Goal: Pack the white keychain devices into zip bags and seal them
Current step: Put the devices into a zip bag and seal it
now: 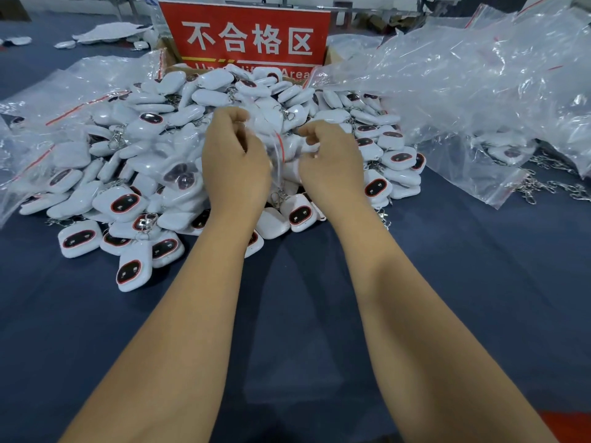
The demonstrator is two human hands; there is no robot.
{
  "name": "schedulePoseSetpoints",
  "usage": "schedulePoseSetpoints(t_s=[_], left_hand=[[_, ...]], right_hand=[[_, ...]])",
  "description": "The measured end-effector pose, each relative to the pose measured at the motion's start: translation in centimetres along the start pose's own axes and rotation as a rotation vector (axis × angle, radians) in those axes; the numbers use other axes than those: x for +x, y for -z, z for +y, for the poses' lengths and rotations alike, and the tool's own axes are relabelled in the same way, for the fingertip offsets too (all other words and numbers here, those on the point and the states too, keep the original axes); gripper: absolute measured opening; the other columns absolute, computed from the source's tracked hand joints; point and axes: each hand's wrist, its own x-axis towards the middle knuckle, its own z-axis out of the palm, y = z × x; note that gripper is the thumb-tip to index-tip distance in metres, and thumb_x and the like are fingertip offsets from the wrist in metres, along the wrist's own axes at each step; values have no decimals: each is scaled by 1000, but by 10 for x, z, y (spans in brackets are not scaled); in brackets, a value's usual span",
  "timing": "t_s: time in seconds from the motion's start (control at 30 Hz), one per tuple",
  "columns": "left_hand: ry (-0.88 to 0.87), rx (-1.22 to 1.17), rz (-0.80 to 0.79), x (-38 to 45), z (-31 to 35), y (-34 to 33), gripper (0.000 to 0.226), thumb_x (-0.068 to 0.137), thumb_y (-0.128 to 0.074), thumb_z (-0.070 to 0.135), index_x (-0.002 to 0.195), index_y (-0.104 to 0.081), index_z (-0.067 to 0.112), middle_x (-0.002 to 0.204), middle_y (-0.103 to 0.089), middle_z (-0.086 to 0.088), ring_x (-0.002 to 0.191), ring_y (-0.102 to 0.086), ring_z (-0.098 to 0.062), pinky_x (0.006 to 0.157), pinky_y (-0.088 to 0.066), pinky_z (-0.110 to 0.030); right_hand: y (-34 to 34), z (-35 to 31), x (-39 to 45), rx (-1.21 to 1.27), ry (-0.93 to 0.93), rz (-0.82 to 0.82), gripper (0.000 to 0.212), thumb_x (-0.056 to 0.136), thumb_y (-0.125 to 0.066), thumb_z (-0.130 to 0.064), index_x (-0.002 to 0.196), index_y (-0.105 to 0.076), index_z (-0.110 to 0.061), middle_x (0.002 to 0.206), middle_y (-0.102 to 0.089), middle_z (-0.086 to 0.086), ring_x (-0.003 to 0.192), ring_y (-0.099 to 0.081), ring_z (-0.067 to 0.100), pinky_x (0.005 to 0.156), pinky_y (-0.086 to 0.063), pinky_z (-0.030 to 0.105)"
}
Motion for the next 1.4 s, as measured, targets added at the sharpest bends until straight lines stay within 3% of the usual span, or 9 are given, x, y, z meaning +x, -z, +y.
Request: schedulePoseSetpoints(t_s=[0.1,0.2,0.33,0.53,0.7,0.83,1.07,1.23,1.4], left_hand=[[30,-29,141,6,-4,5,19,96,-44,9,109,-51,21,94,-56,8,80,-54,-6,73,-48,-23],[26,-102,227,6,-3,10,25,96,-40,6,109,-42,28,89,-52,7,75,-53,-3,67,-46,-18],[-24,-76,90,3,-1,8,30,91,-39,2,94,-55,27,103,-59,-4,89,-58,-11,82,-52,-36],[-41,27,-147,-4,0,2,34,85,-44,7,79,-60,37,104,-63,-2,86,-56,-13,78,-47,-28],[26,-10,-137,-3,3,5,35,87,-44,9,84,-62,38,108,-63,-1,91,-60,-20,84,-50,-36],[50,-7,-138,-2,4,8,30,85,-45,12,91,-67,31,110,-62,-1,90,-58,-16,90,-51,-41],[-11,63,-182,0,1,5,21,90,-53,18,95,-73,22,105,-59,2,90,-55,-6,77,-40,-13],[-40,80,-207,1,1,4,42,95,-49,26,54,-40,32,70,-39,6,65,-39,-5,61,-27,-26],[-53,159,-197,2,-2,4,13,92,-60,28,92,-71,21,96,-54,6,72,-50,5,64,-33,-2]], right_hand=[[-5,6,0,-333,33,-116,47,90,-56,-27,136,-50,-21,135,-46,4,128,-38,27,106,-28,38],[-6,8,-1,-343,59,-127,46,91,-54,-29,136,-48,-20,131,-47,4,125,-43,25,101,-28,38],[-5,7,-1,-306,36,-137,47,91,-58,-33,134,-46,-19,129,-55,3,120,-51,25,101,-32,41],[-3,2,1,-131,12,-116,51,87,-64,-13,135,-49,-17,124,-58,7,115,-54,27,100,-41,43],[-5,4,5,-45,14,-26,31,84,-57,0,110,-65,-16,117,-57,8,102,-56,23,84,-49,31],[-2,0,4,216,42,82,29,85,-59,1,86,-56,-28,106,-61,9,86,-54,11,63,-38,12],[0,-4,1,455,58,146,29,83,-69,2,87,-66,-27,117,-59,8,102,-52,-6,82,-42,7],[-3,-3,4,603,-30,113,37,80,-56,12,78,-67,-24,107,-69,8,95,-65,17,86,-54,30],[-1,-2,6,792,-104,67,30,81,-56,10,75,-68,-17,70,-65,-11,65,-57,3,64,-46,19]])
